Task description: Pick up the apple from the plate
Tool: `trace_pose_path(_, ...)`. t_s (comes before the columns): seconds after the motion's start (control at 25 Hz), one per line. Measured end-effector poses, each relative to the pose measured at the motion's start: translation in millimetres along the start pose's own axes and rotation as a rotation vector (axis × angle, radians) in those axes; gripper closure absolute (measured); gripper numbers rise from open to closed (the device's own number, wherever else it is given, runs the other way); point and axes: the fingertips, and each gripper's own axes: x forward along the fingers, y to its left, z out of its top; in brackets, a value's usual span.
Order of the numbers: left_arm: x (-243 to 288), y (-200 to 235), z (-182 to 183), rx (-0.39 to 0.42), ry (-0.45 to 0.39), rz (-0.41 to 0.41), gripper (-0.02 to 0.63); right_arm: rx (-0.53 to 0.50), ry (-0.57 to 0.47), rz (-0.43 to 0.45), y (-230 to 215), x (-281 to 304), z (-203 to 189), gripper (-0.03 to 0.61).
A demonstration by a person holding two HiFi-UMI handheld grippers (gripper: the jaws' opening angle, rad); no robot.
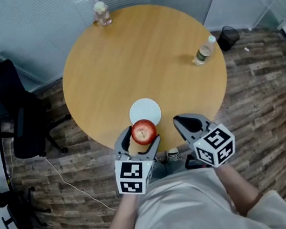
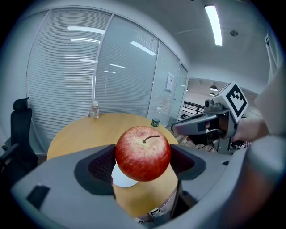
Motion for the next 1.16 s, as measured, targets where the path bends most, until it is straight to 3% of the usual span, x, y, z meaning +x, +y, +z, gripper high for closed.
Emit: trace_pose_path(1.16,-6,0,19,0.008,-0.044,-0.013,0.233,-0.052,-0.032,0.039,15,-3,19,0.549)
